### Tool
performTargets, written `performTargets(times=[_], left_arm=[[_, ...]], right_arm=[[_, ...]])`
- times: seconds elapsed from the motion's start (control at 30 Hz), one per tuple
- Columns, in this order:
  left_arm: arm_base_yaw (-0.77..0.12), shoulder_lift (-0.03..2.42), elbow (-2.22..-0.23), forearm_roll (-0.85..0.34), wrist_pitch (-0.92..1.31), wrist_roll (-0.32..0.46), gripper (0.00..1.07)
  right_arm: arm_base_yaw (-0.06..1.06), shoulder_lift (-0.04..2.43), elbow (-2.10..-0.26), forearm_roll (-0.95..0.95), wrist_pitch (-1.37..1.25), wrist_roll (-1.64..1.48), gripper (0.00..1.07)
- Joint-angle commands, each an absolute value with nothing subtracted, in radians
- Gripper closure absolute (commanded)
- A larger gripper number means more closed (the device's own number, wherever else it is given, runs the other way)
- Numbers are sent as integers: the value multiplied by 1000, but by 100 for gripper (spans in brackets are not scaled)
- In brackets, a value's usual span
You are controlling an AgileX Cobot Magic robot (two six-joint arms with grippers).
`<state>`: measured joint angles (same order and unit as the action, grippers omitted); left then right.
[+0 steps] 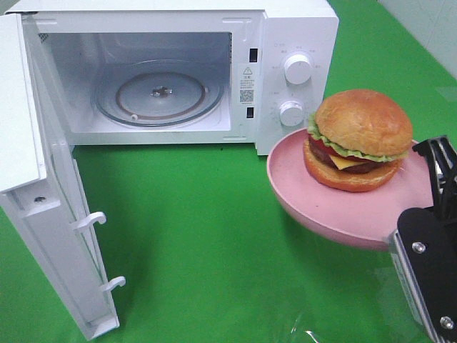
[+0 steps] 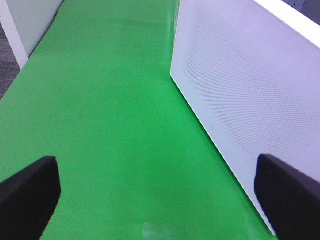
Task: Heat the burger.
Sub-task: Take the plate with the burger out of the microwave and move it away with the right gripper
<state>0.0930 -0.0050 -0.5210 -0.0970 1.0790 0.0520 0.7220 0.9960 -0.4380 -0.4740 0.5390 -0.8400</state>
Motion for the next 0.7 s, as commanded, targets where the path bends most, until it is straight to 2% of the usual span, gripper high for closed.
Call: performTargets(times=[0.03, 0.7], left_arm=[[95, -9, -518, -99, 1070, 46, 9], [95, -9, -518, -99, 1070, 46, 9]], right_arm=[[722, 981, -443, -535, 523, -774, 107], [722, 1013, -443, -703, 726, -280, 107]])
